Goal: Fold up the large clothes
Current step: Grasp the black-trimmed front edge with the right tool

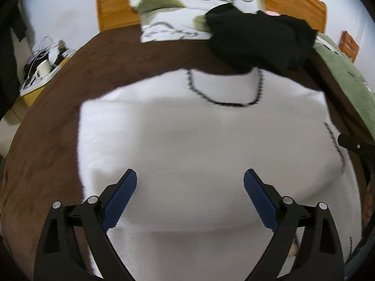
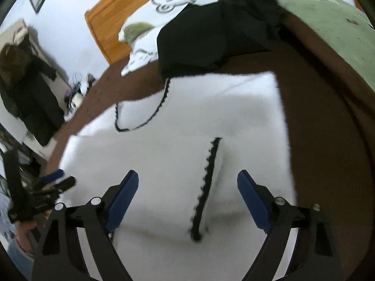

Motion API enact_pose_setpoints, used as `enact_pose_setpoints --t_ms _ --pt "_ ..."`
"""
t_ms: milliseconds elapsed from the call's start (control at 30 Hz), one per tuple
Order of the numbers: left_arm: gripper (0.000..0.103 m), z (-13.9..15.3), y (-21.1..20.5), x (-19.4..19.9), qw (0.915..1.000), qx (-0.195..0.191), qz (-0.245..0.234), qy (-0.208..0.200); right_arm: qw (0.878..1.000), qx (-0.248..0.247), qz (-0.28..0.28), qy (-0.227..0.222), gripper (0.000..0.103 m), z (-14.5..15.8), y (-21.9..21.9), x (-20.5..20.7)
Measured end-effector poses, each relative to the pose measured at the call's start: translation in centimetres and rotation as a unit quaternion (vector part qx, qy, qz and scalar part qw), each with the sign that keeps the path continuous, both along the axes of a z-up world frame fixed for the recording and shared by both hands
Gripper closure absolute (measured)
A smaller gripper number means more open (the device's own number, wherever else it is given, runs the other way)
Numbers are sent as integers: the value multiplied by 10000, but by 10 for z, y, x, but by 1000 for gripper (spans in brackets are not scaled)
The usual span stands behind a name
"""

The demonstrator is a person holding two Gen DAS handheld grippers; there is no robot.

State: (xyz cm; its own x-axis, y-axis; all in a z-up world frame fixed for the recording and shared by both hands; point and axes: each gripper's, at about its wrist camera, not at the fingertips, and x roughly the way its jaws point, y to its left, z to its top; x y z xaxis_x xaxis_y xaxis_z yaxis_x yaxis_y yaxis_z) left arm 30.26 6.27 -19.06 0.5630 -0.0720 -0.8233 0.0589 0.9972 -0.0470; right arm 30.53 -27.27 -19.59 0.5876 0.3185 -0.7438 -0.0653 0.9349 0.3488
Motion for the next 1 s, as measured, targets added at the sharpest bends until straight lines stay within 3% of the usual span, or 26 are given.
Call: enact_pose_setpoints --t_ms 67,133,267,367,800,933,1000 --pt "12 -6 7 1 9999 -71 53 48 9999 84 113 59 23 -8 3 10" --pt "12 -12 12 2 9997 -209 81 112 9996 149 121 213 34 -18 3 17" --pt "12 -25 15 2 9988 -384 196 224 9990 304 148 298 69 -27 1 17" --pt "12 -26 13 1 9988 -379 240 190 9978 512 250 327 86 -30 1 17" --pt "11 -6 12 1 9957 -818 412 117 9980 -295 461 -316 89 21 4 35" --pt "10 -14 5 4 9970 -683 316 205 9978 -474 437 -123 88 11 -3 44" --pt "9 -19 1 4 9978 -564 262 207 9979 -528 384 57 82 -4 -6 46"
